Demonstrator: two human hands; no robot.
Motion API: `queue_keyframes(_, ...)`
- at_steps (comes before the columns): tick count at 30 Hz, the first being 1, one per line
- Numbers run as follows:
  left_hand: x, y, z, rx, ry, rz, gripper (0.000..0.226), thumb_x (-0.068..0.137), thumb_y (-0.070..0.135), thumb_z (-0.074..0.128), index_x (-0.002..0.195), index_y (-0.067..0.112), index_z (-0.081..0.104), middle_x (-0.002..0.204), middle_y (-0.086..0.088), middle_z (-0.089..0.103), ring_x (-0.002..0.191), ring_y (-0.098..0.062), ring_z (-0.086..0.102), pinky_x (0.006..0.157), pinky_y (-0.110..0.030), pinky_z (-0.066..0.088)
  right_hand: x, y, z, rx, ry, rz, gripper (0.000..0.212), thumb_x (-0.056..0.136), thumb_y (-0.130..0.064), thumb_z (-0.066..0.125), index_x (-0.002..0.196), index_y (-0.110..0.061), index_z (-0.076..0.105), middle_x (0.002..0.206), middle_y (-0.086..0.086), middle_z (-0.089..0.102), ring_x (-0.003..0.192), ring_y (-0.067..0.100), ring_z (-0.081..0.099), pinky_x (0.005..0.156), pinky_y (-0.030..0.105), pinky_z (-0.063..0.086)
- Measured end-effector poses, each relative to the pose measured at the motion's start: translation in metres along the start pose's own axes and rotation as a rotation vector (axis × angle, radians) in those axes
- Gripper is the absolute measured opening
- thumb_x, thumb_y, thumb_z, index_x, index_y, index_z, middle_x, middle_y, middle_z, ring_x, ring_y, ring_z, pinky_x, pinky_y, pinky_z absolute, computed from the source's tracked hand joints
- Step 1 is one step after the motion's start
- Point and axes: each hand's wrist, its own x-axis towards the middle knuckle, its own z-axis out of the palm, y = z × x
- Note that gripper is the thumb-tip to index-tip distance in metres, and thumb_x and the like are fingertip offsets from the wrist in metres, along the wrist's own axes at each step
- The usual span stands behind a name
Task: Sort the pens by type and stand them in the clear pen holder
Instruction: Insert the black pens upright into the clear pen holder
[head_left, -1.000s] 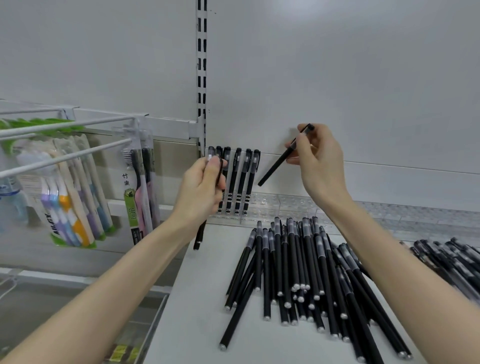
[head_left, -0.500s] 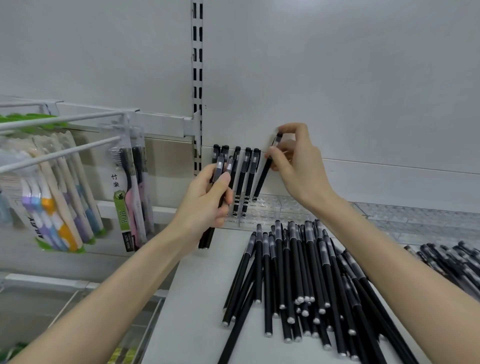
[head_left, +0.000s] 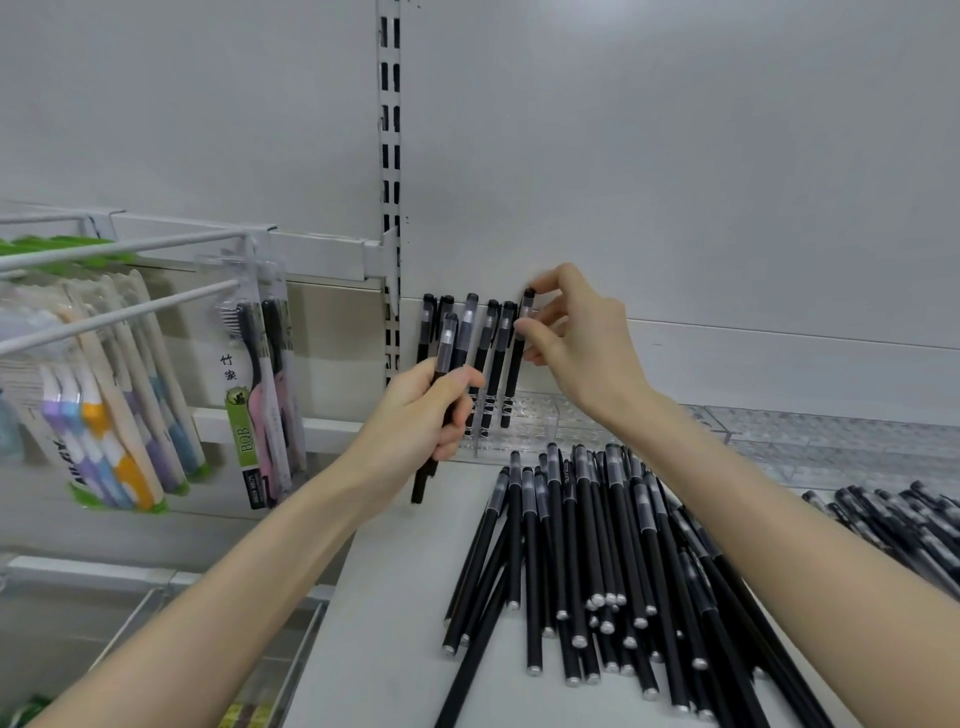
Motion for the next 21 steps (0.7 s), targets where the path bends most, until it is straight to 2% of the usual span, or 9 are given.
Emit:
queue_keyframes(4,-0.003,0.001,0.002,0.009,-0.025,0.049,0.018,0.099,0.018,0.042,0.104,0.008,0.055,0.057,0.001,0.045,0.046,-0.013,0.040,0.043,-0.025,0.042,-0.005,0.001,0.003,-0.053,-0.053,-0.014,0.022,0.090,-0.009,0.061,0.107,-0.018,0.049,0.074,0.001,0.065,0.067,0.021,0.066,0.072,0.046,0.055)
queue_keyframes(9,-0.008,0.002,0.003,0.026,-0.056,0.024,0.021,0.100,0.027,0.042,0.107,0.012,0.054,0.056,-0.001,0.039,0.042,-0.012,0.026,0.039,-0.020,0.025,-0.012,-0.004,-0.005,-0.123,0.027,-0.008,0.023,0.093,-0.023,0.059,0.114,-0.017,0.054,0.081,-0.004,0.065,0.072,0.019,0.065,0.075,0.041,0.053)
queue_keyframes(11,-0.010,0.003,0.006,0.054,-0.078,0.033,0.022,0.099,0.028,0.042,0.107,0.012,0.055,0.055,-0.001,0.038,0.041,-0.010,0.025,0.039,-0.020,0.023,-0.017,-0.011,-0.011,0.041,0.049,0.019,0.023,0.093,-0.028,0.060,0.113,-0.017,0.059,0.084,-0.004,0.066,0.077,0.015,0.065,0.076,0.039,0.054)
queue_keyframes(14,-0.010,0.004,0.013,0.111,-0.118,0.034,0.023,0.099,0.030,0.042,0.105,0.014,0.057,0.053,0.001,0.038,0.040,-0.010,0.025,0.039,-0.022,0.025,-0.023,-0.018,-0.018,0.310,-0.076,0.073,0.026,0.090,-0.022,0.064,0.115,-0.015,0.062,0.089,0.000,0.071,0.086,0.011,0.067,0.083,0.034,0.053)
queue_keyframes(17,-0.010,0.006,0.021,0.180,-0.147,0.063,0.025,0.100,0.030,0.041,0.103,0.012,0.058,0.052,0.001,0.043,0.039,-0.011,0.032,0.040,-0.023,0.034,-0.027,-0.016,-0.021,0.418,-0.063,0.085,0.022,0.086,-0.011,0.068,0.108,-0.012,0.062,0.078,0.000,0.072,0.075,0.008,0.067,0.077,0.028,0.054)
queue_keyframes(19,-0.009,0.005,0.022,0.222,-0.121,0.078,0.026,0.100,0.028,0.040,0.100,0.009,0.058,0.055,0.000,0.053,0.043,-0.014,0.046,0.049,-0.029,0.046,-0.026,-0.016,-0.026,0.465,-0.012,0.093,0.020,0.086,-0.006,0.068,0.105,-0.012,0.062,0.077,0.004,0.072,0.071,0.011,0.068,0.072,0.028,0.055)
queue_keyframes(21,-0.006,0.000,0.017,0.310,-0.038,0.113,0.030,0.100,0.031,0.039,0.097,0.008,0.059,0.070,-0.002,0.063,0.061,-0.015,0.058,0.068,-0.038,0.052,-0.023,-0.017,-0.035,0.507,0.065,0.107,0.021,0.087,-0.002,0.065,0.106,-0.010,0.060,0.079,0.008,0.070,0.068,0.015,0.068,0.069,0.029,0.057)
